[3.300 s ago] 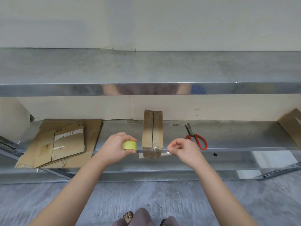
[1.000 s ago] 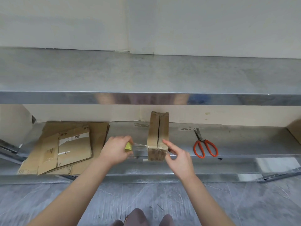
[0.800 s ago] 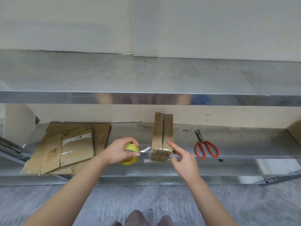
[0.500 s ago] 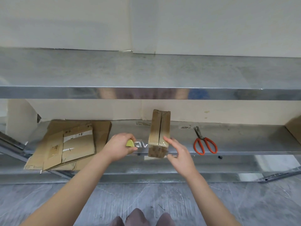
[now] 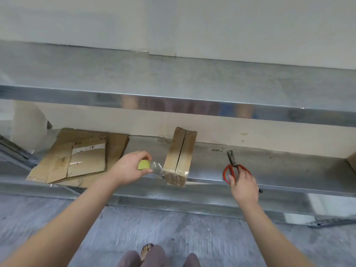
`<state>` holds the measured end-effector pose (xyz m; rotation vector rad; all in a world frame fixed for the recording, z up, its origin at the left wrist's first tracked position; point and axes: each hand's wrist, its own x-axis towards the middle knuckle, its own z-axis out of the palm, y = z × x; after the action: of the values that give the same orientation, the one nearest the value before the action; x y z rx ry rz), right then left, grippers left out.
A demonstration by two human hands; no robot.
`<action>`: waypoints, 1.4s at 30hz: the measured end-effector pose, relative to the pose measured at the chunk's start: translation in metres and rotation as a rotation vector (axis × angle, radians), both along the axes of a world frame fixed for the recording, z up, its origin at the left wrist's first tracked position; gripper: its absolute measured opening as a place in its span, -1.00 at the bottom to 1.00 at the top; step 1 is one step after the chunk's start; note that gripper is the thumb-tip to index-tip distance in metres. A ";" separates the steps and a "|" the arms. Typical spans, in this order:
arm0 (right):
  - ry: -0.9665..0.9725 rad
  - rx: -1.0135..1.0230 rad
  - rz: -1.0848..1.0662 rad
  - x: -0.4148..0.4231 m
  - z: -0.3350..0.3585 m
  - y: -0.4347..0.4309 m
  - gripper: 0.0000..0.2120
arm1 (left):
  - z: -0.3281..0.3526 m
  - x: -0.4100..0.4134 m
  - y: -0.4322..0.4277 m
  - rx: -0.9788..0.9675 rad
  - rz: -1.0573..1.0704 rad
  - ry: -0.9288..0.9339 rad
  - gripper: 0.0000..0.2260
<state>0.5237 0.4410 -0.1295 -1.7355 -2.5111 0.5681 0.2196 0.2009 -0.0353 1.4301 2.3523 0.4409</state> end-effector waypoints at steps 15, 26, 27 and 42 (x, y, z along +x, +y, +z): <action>-0.194 -0.055 -0.065 0.004 0.006 -0.007 -0.64 | 0.014 0.011 0.005 0.013 0.071 -0.033 -0.77; 0.400 -0.025 -0.132 -0.009 0.066 -0.191 -0.55 | 0.013 -0.007 0.002 -0.064 -0.090 -0.097 -0.82; 0.421 -0.048 -0.137 -0.015 0.068 -0.206 -0.57 | 0.011 -0.007 0.001 -0.064 -0.109 -0.103 -0.83; 0.837 -0.850 -0.345 -0.103 0.066 -0.285 -0.57 | 0.019 -0.021 -0.002 -0.016 -0.234 -0.153 -0.88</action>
<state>0.4212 0.1558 -0.0631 -1.5052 -1.4086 1.9862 0.1983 0.1986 -0.0167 1.5817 2.0356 0.4479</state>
